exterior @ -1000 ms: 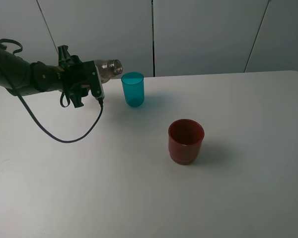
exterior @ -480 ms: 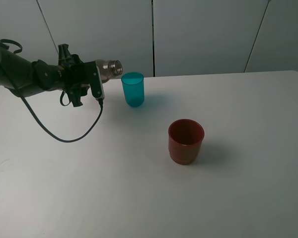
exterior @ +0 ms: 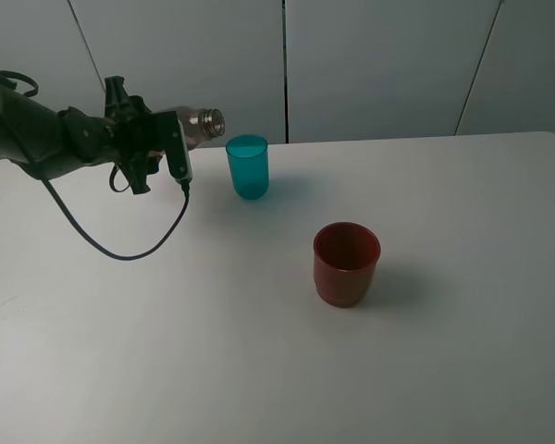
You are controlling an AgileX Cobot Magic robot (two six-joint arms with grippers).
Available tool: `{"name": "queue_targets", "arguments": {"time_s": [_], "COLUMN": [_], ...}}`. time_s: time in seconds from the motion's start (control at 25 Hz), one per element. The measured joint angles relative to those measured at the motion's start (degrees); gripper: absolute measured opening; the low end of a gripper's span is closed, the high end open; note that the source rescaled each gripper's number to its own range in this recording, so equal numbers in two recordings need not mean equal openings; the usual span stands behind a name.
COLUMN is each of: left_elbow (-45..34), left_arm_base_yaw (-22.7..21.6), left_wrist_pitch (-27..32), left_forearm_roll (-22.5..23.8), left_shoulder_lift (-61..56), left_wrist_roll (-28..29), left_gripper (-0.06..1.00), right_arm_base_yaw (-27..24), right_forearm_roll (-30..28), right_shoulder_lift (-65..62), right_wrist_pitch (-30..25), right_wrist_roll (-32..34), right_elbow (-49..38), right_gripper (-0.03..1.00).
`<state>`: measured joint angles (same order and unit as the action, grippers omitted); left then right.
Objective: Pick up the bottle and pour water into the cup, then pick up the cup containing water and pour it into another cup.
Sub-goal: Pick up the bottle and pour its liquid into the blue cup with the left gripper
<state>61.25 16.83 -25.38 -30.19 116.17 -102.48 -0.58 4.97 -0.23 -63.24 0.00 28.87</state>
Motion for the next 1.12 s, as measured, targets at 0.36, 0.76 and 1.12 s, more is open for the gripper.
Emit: {"name": "queue_targets", "arguments": {"time_s": [0.36,0.76,1.12], "left_elbow": [1.73,4.31,5.47], "left_arm_base_yaw": [0.93,2.08,2.1], "left_wrist_pitch": [0.02,0.51,0.51], "left_forearm_roll": [-5.39,-7.58,-10.02], "left_shoulder_lift": [1.08,2.72,3.75], "left_wrist_roll": [-7.33,-12.73,-17.07], "left_gripper": [0.03,0.03,0.03], "right_arm_base_yaw": [0.0,0.0,0.0], "right_forearm_roll": [0.0,0.0,0.0], "right_shoulder_lift": [0.0,0.0,0.0], "right_wrist_pitch": [0.0,0.0,0.0], "right_wrist_roll": [0.0,-0.39,0.0], "right_elbow": [0.0,0.0,0.0], "right_gripper": [0.94,0.94,0.94]}}
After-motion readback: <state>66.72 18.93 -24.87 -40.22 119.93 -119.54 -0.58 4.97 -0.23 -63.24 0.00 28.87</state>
